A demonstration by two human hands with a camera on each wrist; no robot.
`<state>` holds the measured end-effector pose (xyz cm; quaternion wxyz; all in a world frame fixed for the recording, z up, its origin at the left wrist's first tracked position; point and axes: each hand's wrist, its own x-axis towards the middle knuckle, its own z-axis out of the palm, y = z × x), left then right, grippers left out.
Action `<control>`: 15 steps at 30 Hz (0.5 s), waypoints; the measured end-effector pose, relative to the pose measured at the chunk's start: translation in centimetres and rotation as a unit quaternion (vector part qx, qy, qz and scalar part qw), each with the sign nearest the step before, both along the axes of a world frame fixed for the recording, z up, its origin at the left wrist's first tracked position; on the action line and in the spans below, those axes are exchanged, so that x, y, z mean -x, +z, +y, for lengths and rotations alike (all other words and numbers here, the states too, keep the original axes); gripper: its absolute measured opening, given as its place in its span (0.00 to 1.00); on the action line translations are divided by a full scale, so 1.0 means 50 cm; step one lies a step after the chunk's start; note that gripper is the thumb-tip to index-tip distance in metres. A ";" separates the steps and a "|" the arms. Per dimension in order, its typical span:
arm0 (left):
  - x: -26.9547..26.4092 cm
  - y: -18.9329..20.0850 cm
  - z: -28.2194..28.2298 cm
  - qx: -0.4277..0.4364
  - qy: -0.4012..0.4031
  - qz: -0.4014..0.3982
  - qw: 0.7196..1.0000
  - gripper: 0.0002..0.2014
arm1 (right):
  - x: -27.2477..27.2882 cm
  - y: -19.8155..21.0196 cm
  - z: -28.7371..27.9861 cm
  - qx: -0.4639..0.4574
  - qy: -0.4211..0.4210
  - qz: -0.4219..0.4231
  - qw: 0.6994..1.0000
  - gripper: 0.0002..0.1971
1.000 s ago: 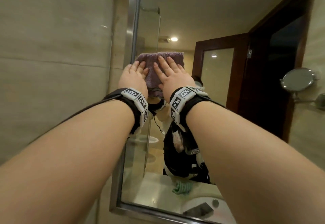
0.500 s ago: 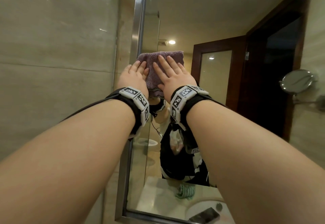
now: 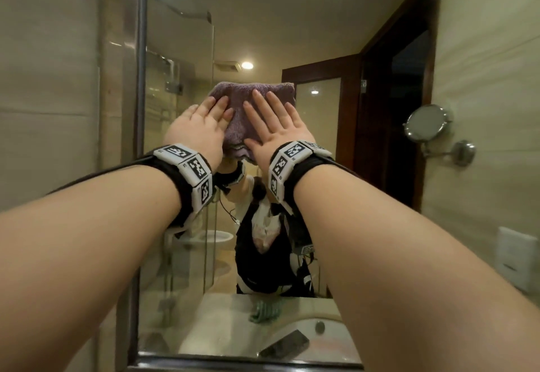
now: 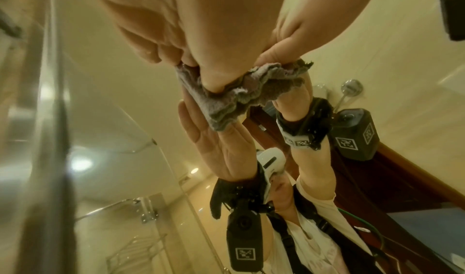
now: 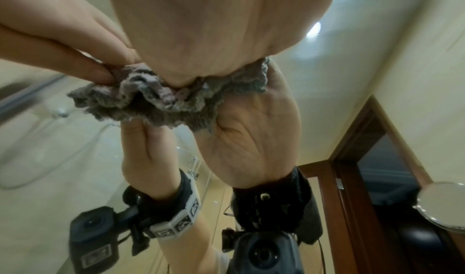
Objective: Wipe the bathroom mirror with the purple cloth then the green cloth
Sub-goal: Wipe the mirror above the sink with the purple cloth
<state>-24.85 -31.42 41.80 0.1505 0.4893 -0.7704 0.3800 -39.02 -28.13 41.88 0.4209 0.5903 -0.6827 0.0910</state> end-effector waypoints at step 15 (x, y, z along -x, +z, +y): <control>0.299 0.029 0.175 0.007 -0.122 0.014 0.992 0.29 | 0.301 0.021 0.216 0.021 -0.040 -0.046 0.998 0.32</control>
